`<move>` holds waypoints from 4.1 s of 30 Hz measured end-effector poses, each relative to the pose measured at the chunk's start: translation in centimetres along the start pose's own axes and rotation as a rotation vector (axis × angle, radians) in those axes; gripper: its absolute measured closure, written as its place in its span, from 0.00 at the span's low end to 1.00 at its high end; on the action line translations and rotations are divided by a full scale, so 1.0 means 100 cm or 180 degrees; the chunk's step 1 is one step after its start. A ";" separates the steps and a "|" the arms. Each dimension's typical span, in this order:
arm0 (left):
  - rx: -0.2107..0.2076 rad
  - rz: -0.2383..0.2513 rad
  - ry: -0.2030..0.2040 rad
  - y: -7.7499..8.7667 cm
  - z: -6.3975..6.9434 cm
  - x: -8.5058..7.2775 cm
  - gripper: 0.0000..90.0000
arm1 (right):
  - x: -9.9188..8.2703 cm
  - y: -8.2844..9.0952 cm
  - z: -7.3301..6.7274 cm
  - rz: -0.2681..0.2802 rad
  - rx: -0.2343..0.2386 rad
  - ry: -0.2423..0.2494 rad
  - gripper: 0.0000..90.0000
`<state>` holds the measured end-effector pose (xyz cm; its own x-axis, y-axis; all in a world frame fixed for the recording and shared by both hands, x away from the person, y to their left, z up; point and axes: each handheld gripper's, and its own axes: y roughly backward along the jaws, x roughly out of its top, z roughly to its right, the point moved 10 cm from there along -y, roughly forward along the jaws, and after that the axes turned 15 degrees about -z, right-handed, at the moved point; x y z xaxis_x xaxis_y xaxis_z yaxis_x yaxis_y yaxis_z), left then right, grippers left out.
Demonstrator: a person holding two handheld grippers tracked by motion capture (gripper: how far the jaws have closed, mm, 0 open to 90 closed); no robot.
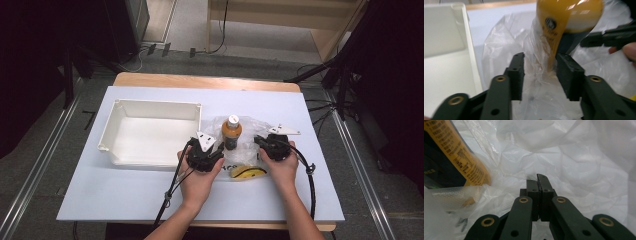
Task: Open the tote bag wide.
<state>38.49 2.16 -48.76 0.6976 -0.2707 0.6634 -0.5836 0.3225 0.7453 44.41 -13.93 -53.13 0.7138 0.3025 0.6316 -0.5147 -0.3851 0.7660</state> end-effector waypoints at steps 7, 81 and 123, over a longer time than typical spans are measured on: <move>-0.0014 -0.0323 -0.0163 -0.019 0.004 -0.017 1.00 | 0.001 0.004 -0.003 0.0068 0.0070 0.0090 1.00; 0.0168 0.0289 0.0019 0.029 -0.021 -0.003 0.54 | -0.007 -0.011 0.010 -0.0179 -0.0011 -0.0268 1.00; 0.0185 -0.0428 0.0005 -0.022 -0.010 -0.051 1.00 | -0.008 -0.007 0.009 -0.0089 0.0034 -0.0254 1.00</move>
<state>36.64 3.74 -53.80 0.7717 -0.3066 0.5572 -0.5078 0.2304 0.8301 44.68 -14.70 -54.25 0.7637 0.2430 0.5981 -0.4892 -0.3867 0.7817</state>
